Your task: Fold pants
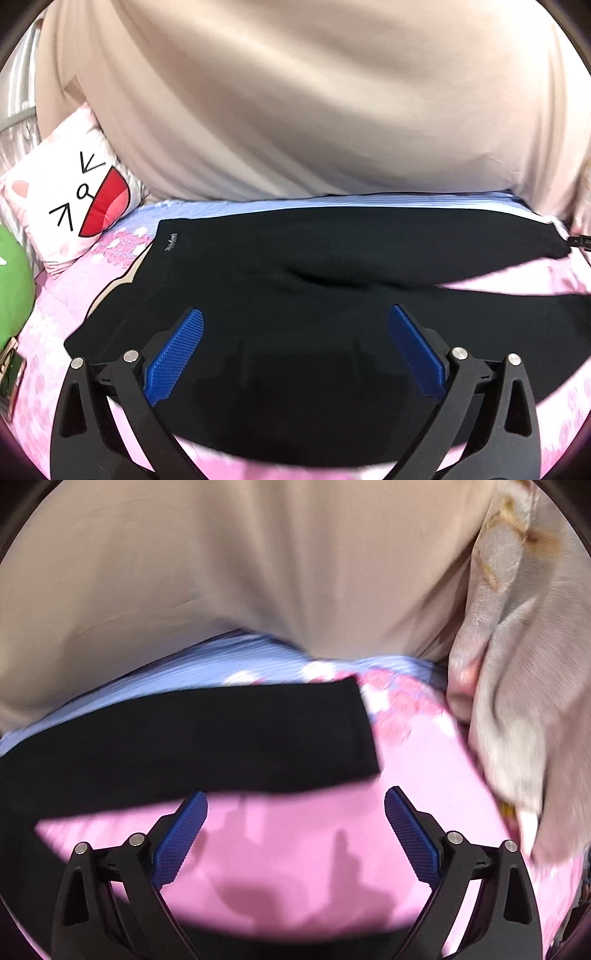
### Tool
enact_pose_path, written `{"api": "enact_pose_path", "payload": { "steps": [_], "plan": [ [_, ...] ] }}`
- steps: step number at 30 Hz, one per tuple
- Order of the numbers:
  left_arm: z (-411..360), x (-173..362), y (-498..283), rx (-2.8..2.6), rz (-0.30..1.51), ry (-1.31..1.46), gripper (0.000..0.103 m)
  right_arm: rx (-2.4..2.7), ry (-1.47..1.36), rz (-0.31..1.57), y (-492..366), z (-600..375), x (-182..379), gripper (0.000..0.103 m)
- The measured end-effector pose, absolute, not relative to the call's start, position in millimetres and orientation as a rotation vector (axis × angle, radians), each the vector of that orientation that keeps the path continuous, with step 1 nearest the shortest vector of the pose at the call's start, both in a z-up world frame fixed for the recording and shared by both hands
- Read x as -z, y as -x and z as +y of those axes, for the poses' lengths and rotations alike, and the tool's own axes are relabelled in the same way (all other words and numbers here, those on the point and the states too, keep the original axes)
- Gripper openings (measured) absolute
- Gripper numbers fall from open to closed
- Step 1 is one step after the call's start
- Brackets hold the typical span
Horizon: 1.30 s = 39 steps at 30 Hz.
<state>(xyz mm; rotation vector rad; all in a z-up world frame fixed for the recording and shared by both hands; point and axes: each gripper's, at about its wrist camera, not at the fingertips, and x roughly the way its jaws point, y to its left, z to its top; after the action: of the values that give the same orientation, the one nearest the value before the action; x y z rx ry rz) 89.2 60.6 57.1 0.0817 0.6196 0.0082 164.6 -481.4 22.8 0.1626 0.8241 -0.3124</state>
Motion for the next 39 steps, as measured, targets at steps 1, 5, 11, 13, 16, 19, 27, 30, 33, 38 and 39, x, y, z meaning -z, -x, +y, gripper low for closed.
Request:
{"api": "enact_pose_path", "payload": {
  "steps": [1, 5, 11, 13, 16, 19, 27, 30, 33, 38, 39],
  "plan": [
    [72, -58, -107, -0.024, 0.642, -0.065, 0.098, 0.312, -0.183, 0.832, -179, -495, -20, 0.091],
    [126, -59, -167, -0.114, 0.685, 0.005, 0.098, 0.297, -0.245, 0.854, -217, -524, -10, 0.091],
    [204, -56, -251, -0.193, 0.737, 0.081, 0.098, 0.306, -0.211, 0.922, -268, -533, 15, 0.091],
    [231, -49, -281, -0.194, 0.783, 0.135, 0.098, 0.309, -0.183, 0.923, -274, -530, 20, 0.086],
    [267, -40, -321, -0.211, 0.822, 0.207, 0.098, 0.286, -0.170, 0.896, -275, -526, 17, 0.042],
    [285, -24, -357, -0.281, 0.860, 0.174, 0.098, 0.235, -0.232, 0.889, -269, -528, 12, 0.014],
    [292, -7, -381, -0.273, 0.928, 0.150, 0.022, 0.233, -0.224, 0.769, -232, -506, -17, 0.012],
    [296, -44, -344, -0.221, 0.835, 0.200, 0.021, 0.214, -0.240, 0.723, -215, -502, -36, 0.012],
    [299, -76, -305, -0.173, 0.776, 0.200, 0.021, 0.187, -0.227, 0.677, -190, -491, -54, 0.012],
    [311, -117, -202, -0.101, 0.697, 0.188, 0.021, 0.133, -0.180, 0.601, -115, -471, -83, 0.012],
    [314, -118, -189, -0.094, 0.698, 0.187, 0.021, 0.128, -0.166, 0.601, -102, -470, -86, 0.012]
  ]
}}
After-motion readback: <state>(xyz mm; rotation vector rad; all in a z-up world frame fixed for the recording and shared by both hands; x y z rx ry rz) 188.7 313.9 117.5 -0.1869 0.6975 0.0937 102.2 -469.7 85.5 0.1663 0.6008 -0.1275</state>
